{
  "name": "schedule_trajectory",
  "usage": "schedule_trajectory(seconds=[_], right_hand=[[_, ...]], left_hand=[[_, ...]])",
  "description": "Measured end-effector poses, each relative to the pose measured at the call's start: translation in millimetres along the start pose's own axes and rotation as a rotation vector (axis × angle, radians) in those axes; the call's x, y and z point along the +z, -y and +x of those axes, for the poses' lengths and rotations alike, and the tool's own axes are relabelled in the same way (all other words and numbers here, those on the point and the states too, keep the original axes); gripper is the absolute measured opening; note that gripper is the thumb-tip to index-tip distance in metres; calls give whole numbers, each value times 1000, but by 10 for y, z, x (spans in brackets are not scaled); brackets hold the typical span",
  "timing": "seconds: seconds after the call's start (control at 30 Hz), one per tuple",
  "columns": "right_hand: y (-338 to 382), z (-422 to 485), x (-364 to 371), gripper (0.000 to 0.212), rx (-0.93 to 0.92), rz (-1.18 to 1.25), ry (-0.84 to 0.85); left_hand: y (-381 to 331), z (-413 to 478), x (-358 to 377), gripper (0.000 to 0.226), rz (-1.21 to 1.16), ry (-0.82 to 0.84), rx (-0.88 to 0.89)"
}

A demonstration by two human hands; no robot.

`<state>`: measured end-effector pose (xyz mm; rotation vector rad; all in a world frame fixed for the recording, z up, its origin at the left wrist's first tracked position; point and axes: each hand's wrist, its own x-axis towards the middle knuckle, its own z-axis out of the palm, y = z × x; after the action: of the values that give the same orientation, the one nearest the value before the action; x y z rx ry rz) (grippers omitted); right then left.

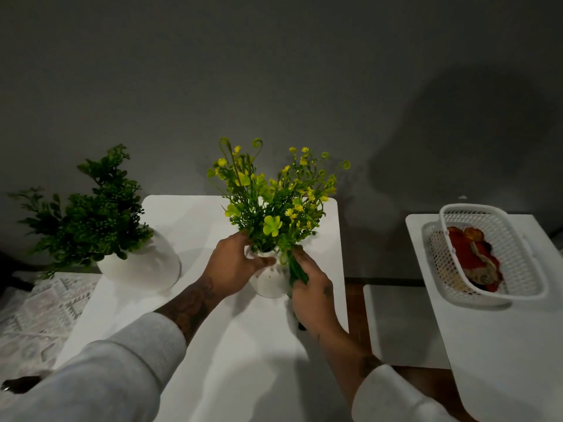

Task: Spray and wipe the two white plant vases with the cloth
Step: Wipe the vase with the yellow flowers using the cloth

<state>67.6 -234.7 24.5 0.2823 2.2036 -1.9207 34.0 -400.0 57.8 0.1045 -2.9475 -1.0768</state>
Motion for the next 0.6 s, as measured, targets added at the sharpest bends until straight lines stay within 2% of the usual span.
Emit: schedule_trajectory(seconds=[0.13,0.27,0.4,0.5,0.6], right_hand=[[-162,54,-23,78,254,-19,21],[-151,131,-32,72,320,-13,62],[-31,187,-27,71,225,-46,16],[54,171,-27,73,73,-83,30],[128,88,17,67,-114,-120,72]], left_hand=[[10,-27,3,41,26,-21,-30],[-1,-82,2,40,17,-53,-29],[-20,-94,17,41,9,-83,-50],[-21,-116,48,44,2,-117,-60],[-51,-130,55,43,3,-142,-64]])
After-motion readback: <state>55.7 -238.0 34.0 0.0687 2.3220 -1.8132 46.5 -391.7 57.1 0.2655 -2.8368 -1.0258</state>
